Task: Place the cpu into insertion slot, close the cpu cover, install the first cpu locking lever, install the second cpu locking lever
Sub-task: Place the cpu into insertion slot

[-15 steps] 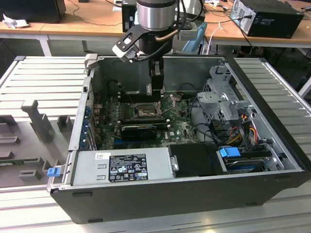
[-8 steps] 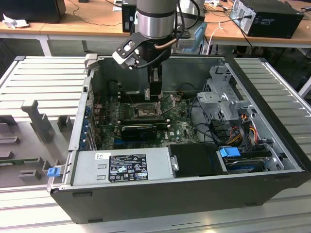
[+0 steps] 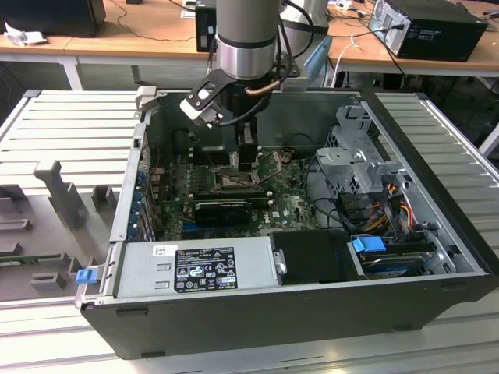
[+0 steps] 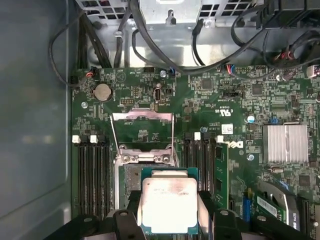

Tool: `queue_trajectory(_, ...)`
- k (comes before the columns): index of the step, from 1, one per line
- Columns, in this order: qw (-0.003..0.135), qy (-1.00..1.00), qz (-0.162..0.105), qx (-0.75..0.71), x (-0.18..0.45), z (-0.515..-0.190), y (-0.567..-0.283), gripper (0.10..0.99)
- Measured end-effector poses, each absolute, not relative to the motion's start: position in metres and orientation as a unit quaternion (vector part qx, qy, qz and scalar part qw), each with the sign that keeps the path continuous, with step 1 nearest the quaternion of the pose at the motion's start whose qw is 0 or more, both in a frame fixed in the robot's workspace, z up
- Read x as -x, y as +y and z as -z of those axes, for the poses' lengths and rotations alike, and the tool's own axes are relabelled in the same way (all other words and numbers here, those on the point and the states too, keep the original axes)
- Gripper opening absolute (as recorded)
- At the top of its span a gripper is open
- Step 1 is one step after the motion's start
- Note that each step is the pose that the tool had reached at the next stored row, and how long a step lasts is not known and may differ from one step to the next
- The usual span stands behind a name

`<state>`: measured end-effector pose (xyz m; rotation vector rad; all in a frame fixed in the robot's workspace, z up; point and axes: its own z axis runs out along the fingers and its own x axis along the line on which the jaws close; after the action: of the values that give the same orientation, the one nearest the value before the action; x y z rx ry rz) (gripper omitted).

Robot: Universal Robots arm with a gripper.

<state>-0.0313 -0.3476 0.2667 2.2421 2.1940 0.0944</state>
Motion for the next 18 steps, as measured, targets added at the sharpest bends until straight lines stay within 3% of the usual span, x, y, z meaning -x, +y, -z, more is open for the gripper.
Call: queue_trajectory(18, -0.002, 0.71, -0.027, -0.703, 0.037, -0.217, -0.332, 0.529)
